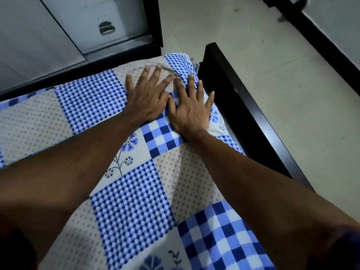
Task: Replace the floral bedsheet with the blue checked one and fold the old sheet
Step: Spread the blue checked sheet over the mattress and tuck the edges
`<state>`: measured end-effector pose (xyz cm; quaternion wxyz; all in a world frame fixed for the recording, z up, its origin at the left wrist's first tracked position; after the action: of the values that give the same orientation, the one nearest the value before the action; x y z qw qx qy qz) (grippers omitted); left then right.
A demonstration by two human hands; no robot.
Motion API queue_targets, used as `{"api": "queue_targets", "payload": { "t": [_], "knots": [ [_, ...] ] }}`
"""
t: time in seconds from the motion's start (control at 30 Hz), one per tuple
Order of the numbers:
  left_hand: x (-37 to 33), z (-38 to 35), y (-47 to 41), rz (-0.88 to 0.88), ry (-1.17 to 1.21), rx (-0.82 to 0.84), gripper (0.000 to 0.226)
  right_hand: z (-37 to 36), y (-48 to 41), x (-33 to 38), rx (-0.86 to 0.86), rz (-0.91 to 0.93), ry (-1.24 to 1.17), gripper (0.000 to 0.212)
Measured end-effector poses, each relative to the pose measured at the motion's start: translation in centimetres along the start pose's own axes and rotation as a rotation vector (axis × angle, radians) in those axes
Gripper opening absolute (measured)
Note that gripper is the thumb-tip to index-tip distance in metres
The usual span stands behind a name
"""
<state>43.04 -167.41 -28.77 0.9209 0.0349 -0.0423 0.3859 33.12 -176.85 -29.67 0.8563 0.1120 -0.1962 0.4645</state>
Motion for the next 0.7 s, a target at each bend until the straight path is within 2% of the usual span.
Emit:
{"api": "queue_targets", "payload": {
  "t": [0.2, 0.33, 0.53, 0.6, 0.7],
  "knots": [
    [-0.6, -0.2, -4.6, 0.079, 0.013, 0.054, 0.052, -0.5, -0.1, -0.1, -0.019, -0.003, 0.005, 0.066],
    [-1.0, 0.0, -7.7, 0.130, 0.011, 0.120, 0.053, -0.8, -0.3, -0.3, 0.031, -0.032, -0.041, 0.071],
    [-1.5, 0.0, -9.2, 0.146, 0.034, 0.123, 0.056, -1.0, -0.7, -0.8, 0.073, -0.084, -0.107, 0.071],
    [-1.0, 0.2, -8.6, 0.180, 0.099, 0.092, 0.060, -1.2, -0.7, -0.8, 0.089, -0.088, -0.118, 0.071],
    [-0.3, 2.1, -5.2, 0.236, 0.194, -0.089, 0.061, -1.1, -1.0, -1.1, 0.118, -0.106, -0.133, 0.072]
  ]
}}
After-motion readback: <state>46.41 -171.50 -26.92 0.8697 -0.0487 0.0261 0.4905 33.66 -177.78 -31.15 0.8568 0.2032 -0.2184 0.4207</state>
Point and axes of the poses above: each hand's wrist, its own y-axis away from the middle knuckle, its own z-axis out of the back of the hand, x = y × z, the point moved 6 cm from there along -y, towards the middle knuckle, and after that the axes turned 7 degrees about -y, right-handed, at the moved point
